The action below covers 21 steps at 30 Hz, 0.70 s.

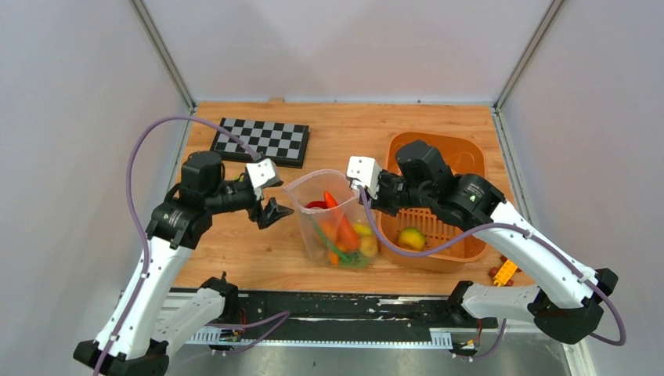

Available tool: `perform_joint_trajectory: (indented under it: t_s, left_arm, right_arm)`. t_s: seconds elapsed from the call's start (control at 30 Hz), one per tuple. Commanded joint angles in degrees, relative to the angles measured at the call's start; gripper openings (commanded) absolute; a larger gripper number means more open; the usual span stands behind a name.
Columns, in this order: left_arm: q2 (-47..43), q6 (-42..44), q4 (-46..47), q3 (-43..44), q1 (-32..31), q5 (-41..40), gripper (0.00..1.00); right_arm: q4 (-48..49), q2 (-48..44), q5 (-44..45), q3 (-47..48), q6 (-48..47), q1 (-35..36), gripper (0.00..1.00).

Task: Place the food in the zip-top bag and seal the zipper
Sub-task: Adjust the zipper food storage bag at the center of the board.

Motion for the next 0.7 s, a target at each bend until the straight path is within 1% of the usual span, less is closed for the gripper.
perform_joint_trajectory:
  t_s: [0.0, 0.1, 0.17, 0.2, 0.4, 0.5, 0.53, 0.63, 0.67]
  left_arm:
    - [4.5, 2.93, -4.67, 4.5, 0.94, 4.02, 0.8]
    - [5.31, 3.77, -5.68, 4.53, 0.99, 5.09, 0.73]
    - [4.83, 4.2, -5.65, 4.13, 1.03, 5.91, 0.63]
    - [4.03, 3.9, -4.98, 3.63, 1.03, 5.74, 0.56]
    - [1.67, 2.35, -1.64, 2.25, 1.03, 4.0, 0.36]
    - [1.3, 1.18, -0.37, 2.03, 1.03, 2.05, 0.12]
    - [1.25, 1.12, -0.59, 2.14, 1.03, 1.23, 0.08]
    - [0.71, 1.09, -1.03, 2.16, 1.03, -0.93, 0.0]
    - [0.43, 1.09, -1.15, 2.08, 1.03, -1.55, 0.0]
  right_arm:
    - [1.3, -1.08, -2.7, -0.4, 1.25, -0.05, 0.0]
    - [1.59, -0.41, -2.78, -0.48, 1.53, -0.05, 0.0]
    - [1.42, -0.11, -2.63, -0.47, 1.56, -0.05, 0.0]
    - [1.45, -0.22, -2.5, -0.54, 1.49, -0.06, 0.0]
    - [2.17, -1.25, -2.28, -0.94, 2.06, -0.05, 0.0]
    - [2.57, -2.04, -1.71, -1.41, 2.62, -0.06, 0.0]
    - [2.68, -2.3, -1.54, -1.52, 2.71, -0.05, 0.0]
    - [3.35, -3.07, -0.4, -2.13, 3.15, -0.1, 0.0]
    - [3.93, -3.46, 0.24, -2.45, 3.42, -0.06, 0.0]
